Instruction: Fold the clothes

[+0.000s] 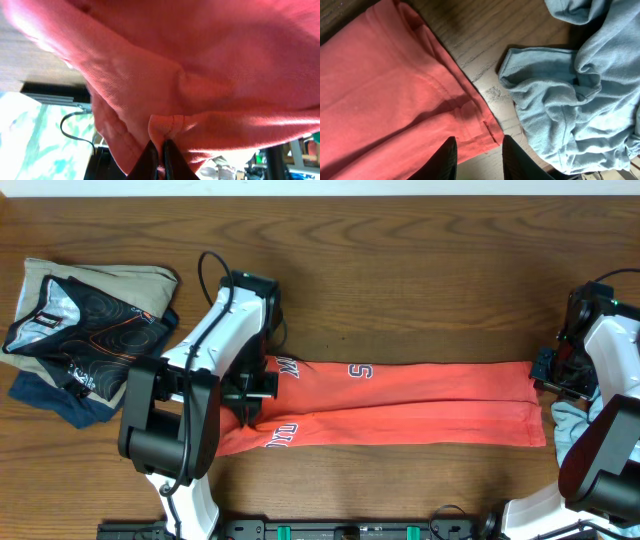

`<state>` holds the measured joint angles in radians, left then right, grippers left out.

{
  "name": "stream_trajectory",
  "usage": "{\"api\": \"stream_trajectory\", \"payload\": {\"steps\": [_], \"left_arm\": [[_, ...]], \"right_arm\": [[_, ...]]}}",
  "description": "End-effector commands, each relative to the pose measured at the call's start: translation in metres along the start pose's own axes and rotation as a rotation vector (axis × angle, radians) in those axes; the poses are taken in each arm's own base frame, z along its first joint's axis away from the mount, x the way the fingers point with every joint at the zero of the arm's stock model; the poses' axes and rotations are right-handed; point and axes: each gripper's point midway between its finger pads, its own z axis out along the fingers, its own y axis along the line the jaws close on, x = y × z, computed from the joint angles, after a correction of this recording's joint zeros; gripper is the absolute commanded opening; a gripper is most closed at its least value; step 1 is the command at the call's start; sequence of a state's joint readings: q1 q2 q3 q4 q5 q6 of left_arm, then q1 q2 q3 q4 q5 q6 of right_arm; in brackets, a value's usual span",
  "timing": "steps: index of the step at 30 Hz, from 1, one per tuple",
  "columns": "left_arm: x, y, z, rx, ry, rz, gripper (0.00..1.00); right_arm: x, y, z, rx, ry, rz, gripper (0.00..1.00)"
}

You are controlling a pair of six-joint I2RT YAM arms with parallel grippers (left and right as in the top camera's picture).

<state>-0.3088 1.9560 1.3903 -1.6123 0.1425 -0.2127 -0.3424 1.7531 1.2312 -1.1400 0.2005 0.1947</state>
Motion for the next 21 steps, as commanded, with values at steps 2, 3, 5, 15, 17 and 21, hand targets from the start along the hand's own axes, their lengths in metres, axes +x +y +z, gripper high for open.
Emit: {"api": "stream_trajectory", "payload": {"steps": [2,3,5,15,17,21], "left_arm": [[0.020,0.012,0.010,-0.053,0.090,-0.012,0.06],[0.018,0.011,0.010,-0.052,0.085,-0.019,0.06],[0.014,0.009,0.011,-0.043,0.069,-0.020,0.06],[-0.023,-0.001,0.001,0.007,-0.093,-0.019,0.06],[-0.030,-0.003,-0.005,0.019,-0.131,-0.023,0.06],[-0.052,-0.006,-0.022,0.026,-0.244,-0.020,0.06]], "right_arm": [[0.000,-0.003,0.001,-0.004,0.002,0.023,0.29],[0.000,-0.003,0.001,-0.003,0.001,0.023,0.29],[0.000,-0.003,0.001,-0.004,0.001,0.023,0.29],[-0.001,-0.002,0.001,-0.008,-0.001,0.024,0.29],[0.000,-0.002,0.001,-0.012,0.000,0.024,0.29],[0.000,-0.002,0.001,-0.012,0.000,0.024,0.29]]}}
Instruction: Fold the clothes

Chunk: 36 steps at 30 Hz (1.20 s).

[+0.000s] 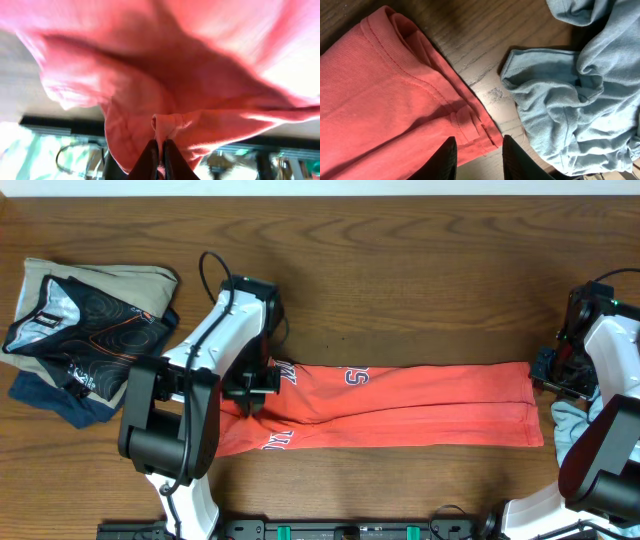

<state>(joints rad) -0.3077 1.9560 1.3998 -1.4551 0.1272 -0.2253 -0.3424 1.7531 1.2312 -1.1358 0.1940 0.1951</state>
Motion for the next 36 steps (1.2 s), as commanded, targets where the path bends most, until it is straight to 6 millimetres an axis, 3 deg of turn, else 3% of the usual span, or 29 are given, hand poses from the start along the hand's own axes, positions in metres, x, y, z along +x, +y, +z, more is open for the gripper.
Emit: {"api": "stream_trajectory", "payload": {"steps": [1,4,12,13,15,17,22,30,36], "left_arm": [[-0.022,0.003,-0.017,-0.017,-0.111,-0.017,0.06],[-0.044,0.003,-0.024,-0.028,-0.208,-0.017,0.07],[-0.093,-0.021,-0.040,0.045,-0.427,0.001,0.07],[-0.095,-0.024,-0.041,0.047,-0.439,0.005,0.17],[-0.096,-0.027,-0.042,0.045,-0.448,0.022,0.50],[-0.094,-0.026,-0.041,0.032,-0.440,0.062,0.57],[-0.082,0.001,-0.044,-0.010,-0.408,-0.005,0.57],[-0.054,0.067,-0.062,0.012,-0.394,-0.349,0.59],[-0.065,0.081,-0.052,0.032,-0.416,-0.360,0.65]], "right_arm": [[0.000,-0.003,0.001,-0.004,0.003,0.022,0.29],[0.000,-0.003,0.001,-0.004,0.003,0.022,0.29],[0.000,-0.003,0.001,-0.005,0.002,0.023,0.29],[0.000,-0.003,0.001,-0.005,0.001,0.023,0.29],[0.000,-0.003,0.001,-0.005,0.001,0.023,0.29],[0.000,-0.003,0.001,-0.005,0.000,0.023,0.29],[-0.002,0.000,0.001,-0.020,-0.008,0.025,0.29],[-0.003,0.000,0.001,-0.023,-0.011,0.025,0.30],[-0.003,0.004,0.001,-0.045,-0.009,0.025,0.30]]}}
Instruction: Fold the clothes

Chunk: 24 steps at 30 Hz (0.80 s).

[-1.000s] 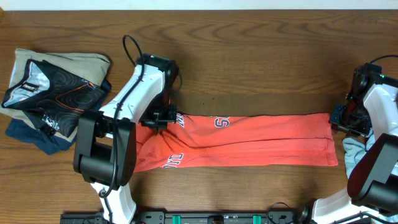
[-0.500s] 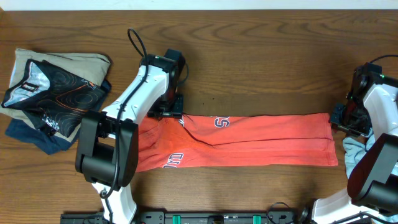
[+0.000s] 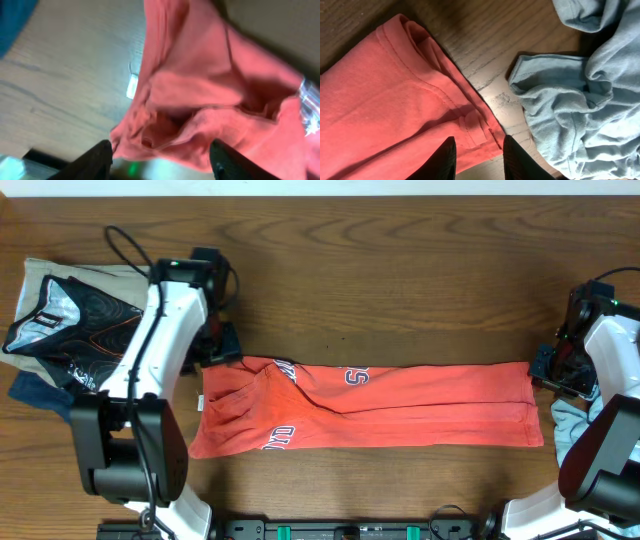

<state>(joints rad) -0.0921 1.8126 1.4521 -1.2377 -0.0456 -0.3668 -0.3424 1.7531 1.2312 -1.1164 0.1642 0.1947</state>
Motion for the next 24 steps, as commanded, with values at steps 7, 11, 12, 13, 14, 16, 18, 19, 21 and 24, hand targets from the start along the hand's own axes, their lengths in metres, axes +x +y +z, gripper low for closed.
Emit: {"api": "stream_trajectory", "payload": {"steps": [7,11,12,13,14,16,18,19,21,24], "left_arm": [[-0.010,0.017,0.047,-0.005,-0.018,-0.038,0.58],[-0.015,0.018,0.060,0.035,-0.031,-0.035,0.50],[-0.015,0.014,0.062,0.058,-0.031,-0.021,0.49],[-0.015,0.008,0.063,0.088,-0.029,-0.008,0.49],[-0.014,0.004,0.065,0.114,-0.028,0.005,0.49],[-0.013,-0.006,0.068,0.166,-0.028,0.025,0.49],[-0.012,-0.013,0.071,0.203,-0.027,0.044,0.49],[-0.012,-0.014,0.072,0.213,-0.028,0.051,0.49],[-0.012,-0.015,0.074,0.214,-0.030,0.053,0.49],[-0.010,-0.014,0.076,0.213,-0.026,0.055,0.45]], "right_arm": [[0.001,-0.002,0.001,-0.011,0.007,0.022,0.30],[0.001,-0.002,0.001,-0.012,0.007,0.022,0.31],[0.001,-0.002,0.001,-0.012,0.007,0.022,0.31],[0.001,-0.002,0.001,-0.012,0.007,0.022,0.31],[0.001,-0.002,0.001,-0.012,0.007,0.022,0.31],[0.001,-0.002,0.001,-0.012,0.007,0.022,0.31],[0.001,-0.002,0.001,-0.011,0.007,0.022,0.31],[0.001,-0.002,0.001,-0.011,0.007,0.022,0.31],[0.001,-0.002,0.001,-0.011,0.007,0.022,0.31],[0.001,-0.002,0.001,-0.012,0.007,0.022,0.32]]}}
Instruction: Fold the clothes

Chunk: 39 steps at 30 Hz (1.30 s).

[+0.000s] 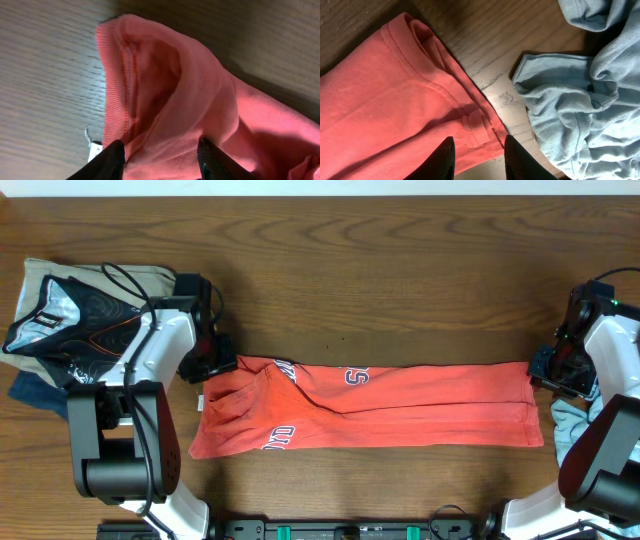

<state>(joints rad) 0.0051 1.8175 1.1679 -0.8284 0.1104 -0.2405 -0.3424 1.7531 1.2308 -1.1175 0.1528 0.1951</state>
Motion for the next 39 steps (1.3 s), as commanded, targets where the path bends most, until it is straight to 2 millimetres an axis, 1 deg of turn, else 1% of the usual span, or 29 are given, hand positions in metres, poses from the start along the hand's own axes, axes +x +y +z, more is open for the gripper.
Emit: {"api": "stream_trajectory", "payload": {"steps": [1,2,4,5,7,9,12,17,20,22,24,26,29,31,34,37,39], "left_arm": [[0.008,-0.002,0.007,0.020,0.032,0.025,0.39],[0.010,-0.001,0.009,0.019,0.036,0.025,0.33],[0.014,0.000,0.011,0.015,0.046,0.024,0.12],[0.016,0.001,0.012,0.013,0.053,0.023,0.06],[0.019,0.002,0.011,0.010,0.065,0.022,0.06],[0.025,0.003,0.007,0.003,0.088,0.020,0.06],[0.037,0.007,-0.008,-0.014,0.126,0.002,0.06],[0.053,0.021,-0.032,-0.086,0.130,-0.133,0.06],[0.056,0.021,-0.039,-0.083,0.117,-0.160,0.06],[0.057,0.022,-0.040,-0.083,0.117,-0.161,0.06],[0.061,0.023,-0.038,-0.089,0.131,-0.173,0.06],[0.069,0.026,-0.032,-0.101,0.154,-0.180,0.06],[0.077,0.038,-0.016,-0.149,0.153,-0.188,0.06],[0.078,0.045,-0.001,-0.177,0.128,-0.184,0.06],[0.082,0.056,0.013,-0.222,0.101,-0.212,0.06],[0.089,0.061,0.019,-0.244,0.106,-0.259,0.06],[0.088,0.061,0.020,-0.244,0.099,-0.258,0.07]], "right_arm": [[0.001,-0.004,0.001,-0.001,0.003,0.022,0.31],[0.001,-0.004,0.001,-0.001,0.003,0.022,0.31],[0.001,-0.004,0.001,-0.001,0.003,0.022,0.32],[0.001,-0.004,0.001,-0.001,0.003,0.022,0.32],[0.001,-0.004,0.001,-0.001,0.004,0.022,0.32],[0.001,-0.004,0.001,-0.001,0.004,0.022,0.32],[0.001,-0.004,0.001,-0.001,0.003,0.022,0.32],[0.001,-0.004,0.001,-0.001,0.003,0.022,0.32],[0.001,-0.004,0.001,-0.001,0.003,0.022,0.32],[0.001,-0.003,0.001,-0.004,0.004,0.022,0.32],[0.001,-0.003,0.001,-0.004,0.004,0.022,0.32],[0.001,-0.003,0.001,-0.003,0.005,0.022,0.32],[0.001,-0.003,0.001,-0.004,0.005,0.022,0.32],[0.001,-0.003,0.001,-0.004,0.005,0.022,0.32],[0.001,-0.003,0.001,-0.003,0.007,0.020,0.32],[0.003,-0.003,0.001,-0.002,0.012,0.020,0.33],[0.003,-0.003,0.001,-0.002,0.012,0.020,0.32]]}}
